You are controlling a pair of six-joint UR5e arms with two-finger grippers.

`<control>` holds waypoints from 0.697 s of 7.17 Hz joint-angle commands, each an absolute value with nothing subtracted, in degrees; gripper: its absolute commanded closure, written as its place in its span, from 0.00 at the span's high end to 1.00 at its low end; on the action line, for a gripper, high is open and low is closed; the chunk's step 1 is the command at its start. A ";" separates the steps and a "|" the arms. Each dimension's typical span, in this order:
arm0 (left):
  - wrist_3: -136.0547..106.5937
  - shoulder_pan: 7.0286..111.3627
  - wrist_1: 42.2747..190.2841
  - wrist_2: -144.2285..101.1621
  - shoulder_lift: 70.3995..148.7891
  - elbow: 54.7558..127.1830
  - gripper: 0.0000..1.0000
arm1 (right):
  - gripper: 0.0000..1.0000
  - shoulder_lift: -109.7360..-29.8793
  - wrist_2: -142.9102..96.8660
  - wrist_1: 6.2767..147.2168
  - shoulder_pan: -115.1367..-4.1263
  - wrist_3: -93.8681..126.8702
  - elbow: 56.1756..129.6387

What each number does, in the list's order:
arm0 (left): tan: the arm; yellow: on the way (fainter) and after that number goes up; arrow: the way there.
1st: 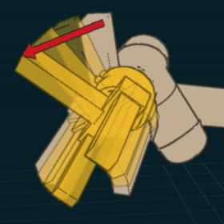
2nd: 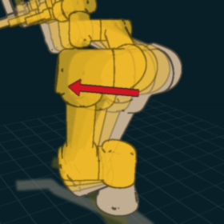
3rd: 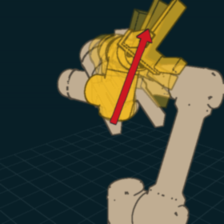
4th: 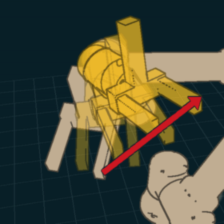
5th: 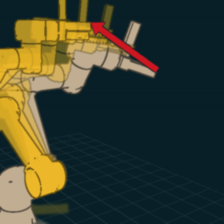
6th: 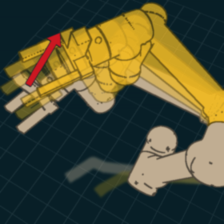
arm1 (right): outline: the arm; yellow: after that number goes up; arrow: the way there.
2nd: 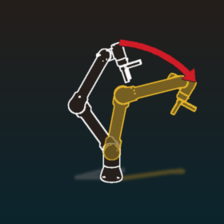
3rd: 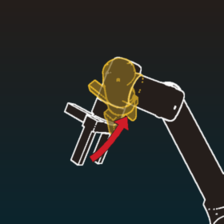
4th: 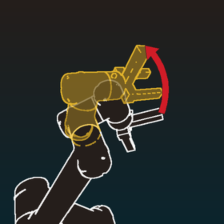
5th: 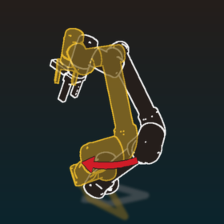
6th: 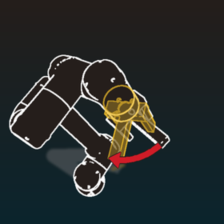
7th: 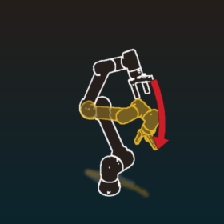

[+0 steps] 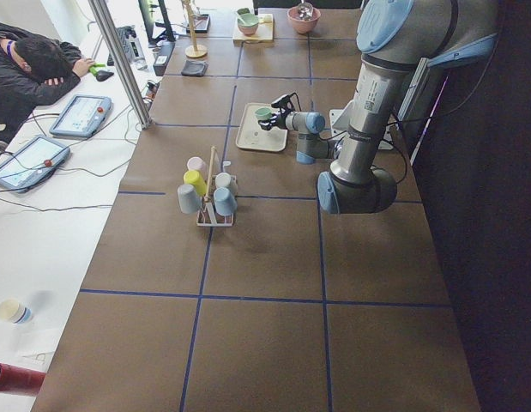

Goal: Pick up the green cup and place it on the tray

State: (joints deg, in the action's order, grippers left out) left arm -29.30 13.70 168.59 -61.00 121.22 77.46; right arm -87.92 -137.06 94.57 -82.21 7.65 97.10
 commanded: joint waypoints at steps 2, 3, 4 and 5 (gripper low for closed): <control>-29.35 13.71 168.49 -59.25 125.23 73.24 0.36 | 1.00 -87.89 -137.02 94.57 -82.18 7.56 96.59; -29.36 13.71 168.49 -58.98 125.85 72.43 0.38 | 1.00 -87.89 -137.02 94.57 -82.18 7.56 96.50; -29.36 13.80 168.49 -58.89 126.03 72.42 0.42 | 1.00 -87.80 -137.02 94.57 -82.18 7.56 96.33; -29.36 13.97 168.49 -58.97 126.12 72.33 0.53 | 1.00 -87.80 -137.02 94.57 -82.18 7.56 96.33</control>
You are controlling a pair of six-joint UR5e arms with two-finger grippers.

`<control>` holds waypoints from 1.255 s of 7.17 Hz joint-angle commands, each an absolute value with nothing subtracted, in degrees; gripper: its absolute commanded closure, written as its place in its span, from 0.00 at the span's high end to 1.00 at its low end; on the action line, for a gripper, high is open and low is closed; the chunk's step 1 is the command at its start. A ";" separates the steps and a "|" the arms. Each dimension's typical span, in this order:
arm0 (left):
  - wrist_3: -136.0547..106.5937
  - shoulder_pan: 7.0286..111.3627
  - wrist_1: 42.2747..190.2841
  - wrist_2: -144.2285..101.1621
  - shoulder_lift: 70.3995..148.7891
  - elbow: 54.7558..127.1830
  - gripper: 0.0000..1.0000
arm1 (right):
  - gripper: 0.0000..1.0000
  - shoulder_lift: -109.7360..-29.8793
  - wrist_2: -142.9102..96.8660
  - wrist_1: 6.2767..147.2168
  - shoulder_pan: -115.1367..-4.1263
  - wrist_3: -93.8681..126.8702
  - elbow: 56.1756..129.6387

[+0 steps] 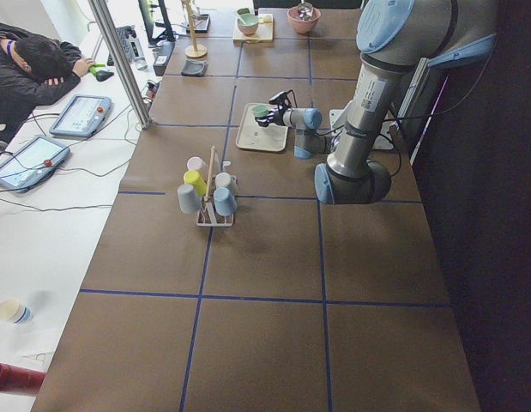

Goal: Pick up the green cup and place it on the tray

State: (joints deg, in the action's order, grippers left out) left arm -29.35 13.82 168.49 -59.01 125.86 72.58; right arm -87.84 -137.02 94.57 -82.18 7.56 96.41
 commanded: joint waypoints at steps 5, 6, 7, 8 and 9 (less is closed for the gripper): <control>-29.44 15.12 167.70 -59.06 126.38 72.42 1.00 | 1.00 -87.80 -137.11 94.57 -82.18 7.65 96.33; -29.53 15.12 167.78 -59.06 126.65 72.51 1.00 | 1.00 -87.80 -137.11 94.57 -82.18 7.65 96.33; -29.71 15.20 167.78 -59.06 126.74 72.68 1.00 | 1.00 -87.80 -137.02 94.57 -82.18 7.65 96.33; -29.71 15.73 167.78 -59.15 126.74 73.03 1.00 | 1.00 -87.80 -137.11 94.57 -82.18 7.56 96.24; -29.71 16.34 167.61 -59.50 126.91 73.39 1.00 | 1.00 -87.80 -137.11 94.57 -82.18 7.65 96.15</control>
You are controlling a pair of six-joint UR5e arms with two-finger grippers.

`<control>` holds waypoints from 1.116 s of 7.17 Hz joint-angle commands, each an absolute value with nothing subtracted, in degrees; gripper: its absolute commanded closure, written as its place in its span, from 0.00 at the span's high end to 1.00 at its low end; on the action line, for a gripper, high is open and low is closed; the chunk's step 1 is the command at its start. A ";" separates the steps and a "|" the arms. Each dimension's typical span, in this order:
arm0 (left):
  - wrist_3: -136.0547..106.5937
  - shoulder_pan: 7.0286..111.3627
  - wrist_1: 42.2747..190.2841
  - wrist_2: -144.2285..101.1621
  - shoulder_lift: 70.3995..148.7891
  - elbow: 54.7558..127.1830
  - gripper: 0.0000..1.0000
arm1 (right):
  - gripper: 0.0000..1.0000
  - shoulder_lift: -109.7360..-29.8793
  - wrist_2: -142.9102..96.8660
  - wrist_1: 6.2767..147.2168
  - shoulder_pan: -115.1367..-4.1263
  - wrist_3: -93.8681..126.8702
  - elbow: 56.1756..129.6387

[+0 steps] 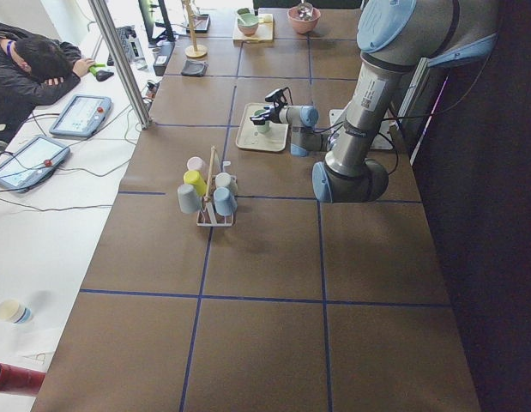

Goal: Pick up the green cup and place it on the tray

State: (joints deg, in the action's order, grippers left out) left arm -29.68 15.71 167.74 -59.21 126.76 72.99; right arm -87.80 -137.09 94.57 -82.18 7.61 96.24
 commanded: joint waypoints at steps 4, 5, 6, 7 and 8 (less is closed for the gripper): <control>-30.49 18.80 145.00 -61.68 127.26 88.38 1.00 | 1.00 -87.63 -137.11 94.57 -82.18 7.65 96.24; -32.93 21.77 136.93 -66.92 127.18 92.42 1.00 | 1.00 -87.28 -137.11 94.57 -82.18 7.73 96.24; -33.31 25.19 128.15 -72.54 126.92 97.16 1.00 | 1.00 -87.19 -137.11 94.48 -82.26 7.82 96.41; -33.40 27.83 122.14 -76.51 126.65 100.86 1.00 | 1.00 -86.93 -137.11 94.57 -82.44 7.82 96.42; -33.49 31.43 117.03 -81.25 126.39 104.03 1.00 | 1.00 -86.75 -137.02 94.48 -82.79 7.74 96.42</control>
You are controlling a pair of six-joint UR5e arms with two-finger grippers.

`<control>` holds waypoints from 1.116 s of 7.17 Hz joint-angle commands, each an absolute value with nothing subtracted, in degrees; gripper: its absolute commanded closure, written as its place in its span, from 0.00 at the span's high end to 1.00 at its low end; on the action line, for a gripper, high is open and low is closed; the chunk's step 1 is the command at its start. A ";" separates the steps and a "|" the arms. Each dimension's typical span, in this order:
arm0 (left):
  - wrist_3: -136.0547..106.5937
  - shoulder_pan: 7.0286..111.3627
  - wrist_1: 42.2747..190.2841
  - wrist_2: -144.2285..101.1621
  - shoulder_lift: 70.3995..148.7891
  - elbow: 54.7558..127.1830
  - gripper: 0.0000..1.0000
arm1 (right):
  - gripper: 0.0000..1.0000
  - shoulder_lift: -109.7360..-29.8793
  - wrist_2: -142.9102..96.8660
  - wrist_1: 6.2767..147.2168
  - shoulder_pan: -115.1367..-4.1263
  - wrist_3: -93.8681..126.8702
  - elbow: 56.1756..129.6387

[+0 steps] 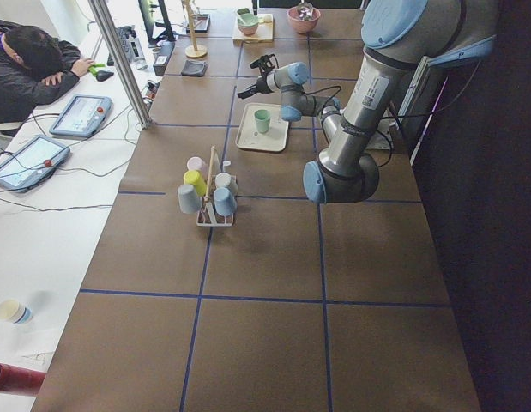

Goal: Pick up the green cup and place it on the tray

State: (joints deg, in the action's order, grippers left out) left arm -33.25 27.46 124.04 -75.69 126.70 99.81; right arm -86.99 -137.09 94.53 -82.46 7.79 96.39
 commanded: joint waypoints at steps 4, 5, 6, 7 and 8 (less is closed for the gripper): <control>-35.07 57.31 94.67 -121.00 118.52 113.38 1.00 | 1.00 -86.40 -137.20 94.48 -84.63 7.30 96.50; -30.89 64.79 94.48 -128.51 112.39 113.81 1.00 | 1.00 -86.40 -137.20 94.48 -85.16 7.12 96.68; -23.02 72.00 93.53 -132.06 106.93 113.04 1.00 | 1.00 -86.40 -137.20 94.48 -85.60 7.03 96.94; -14.76 75.81 91.17 -132.01 103.66 112.16 1.00 | 1.00 -86.31 -137.02 94.48 -85.61 7.03 96.86; -8.50 78.20 86.27 -131.58 102.49 109.63 1.00 | 1.00 -85.87 -136.93 94.40 -85.69 6.94 97.03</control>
State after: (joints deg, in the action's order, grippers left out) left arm -16.97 73.89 90.83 -131.02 105.39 111.87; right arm -86.23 -137.06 94.46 -85.55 7.03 96.89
